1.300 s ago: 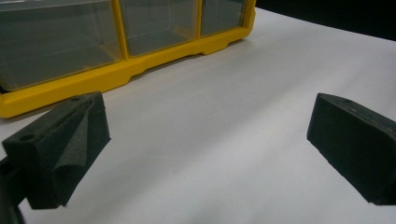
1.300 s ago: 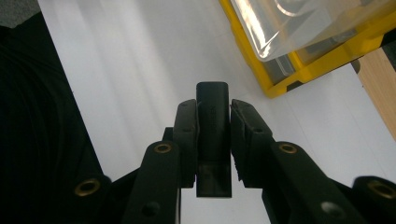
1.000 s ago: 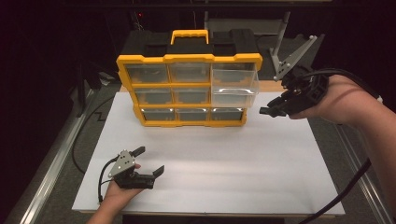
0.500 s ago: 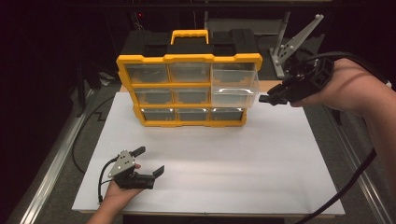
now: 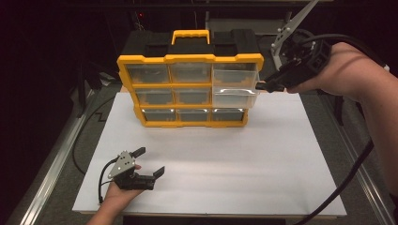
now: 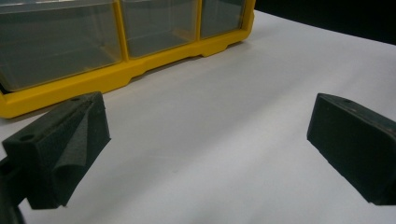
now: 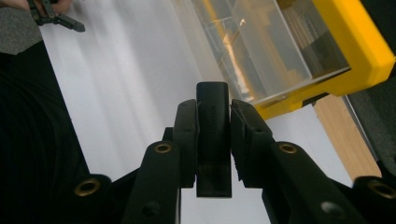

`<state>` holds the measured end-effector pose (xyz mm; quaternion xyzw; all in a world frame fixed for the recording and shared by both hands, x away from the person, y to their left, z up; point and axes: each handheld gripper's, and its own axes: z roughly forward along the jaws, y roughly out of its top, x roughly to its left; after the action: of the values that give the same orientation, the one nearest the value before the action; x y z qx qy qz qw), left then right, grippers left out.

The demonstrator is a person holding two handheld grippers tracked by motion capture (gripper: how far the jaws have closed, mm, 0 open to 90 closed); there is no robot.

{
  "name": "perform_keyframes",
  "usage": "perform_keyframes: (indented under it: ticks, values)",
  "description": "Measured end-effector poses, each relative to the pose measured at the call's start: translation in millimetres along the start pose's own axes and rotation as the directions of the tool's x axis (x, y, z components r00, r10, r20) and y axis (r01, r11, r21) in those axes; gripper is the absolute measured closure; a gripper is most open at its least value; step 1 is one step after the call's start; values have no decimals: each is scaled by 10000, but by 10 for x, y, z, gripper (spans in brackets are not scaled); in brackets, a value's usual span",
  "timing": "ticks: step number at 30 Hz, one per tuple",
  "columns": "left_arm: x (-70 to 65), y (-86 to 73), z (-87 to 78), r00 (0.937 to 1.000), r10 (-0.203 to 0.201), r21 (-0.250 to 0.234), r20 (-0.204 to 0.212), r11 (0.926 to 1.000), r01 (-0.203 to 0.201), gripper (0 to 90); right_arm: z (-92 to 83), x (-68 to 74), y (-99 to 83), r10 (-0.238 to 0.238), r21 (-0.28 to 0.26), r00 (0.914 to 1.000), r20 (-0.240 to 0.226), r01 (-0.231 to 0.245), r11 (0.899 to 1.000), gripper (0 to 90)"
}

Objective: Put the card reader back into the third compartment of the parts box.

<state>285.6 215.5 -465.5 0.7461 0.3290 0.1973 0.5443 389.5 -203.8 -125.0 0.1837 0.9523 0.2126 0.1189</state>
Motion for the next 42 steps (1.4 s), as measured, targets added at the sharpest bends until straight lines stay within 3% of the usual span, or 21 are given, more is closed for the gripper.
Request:
perform_keyframes:
  ticks: [23, 42]
  values:
    - [2, 1, -7, 10000, 26, 11, 57, 10000, -26, 5, 261, -171, 334, -42, 78, 9999, -142, 43, 10000, 746]
    - [-3, 0, 3, 9999, 57, 58, 148, 10000, -58, 5, 418, -256, 487, -60, 58, 9999, -85, 61, 10000, 746]
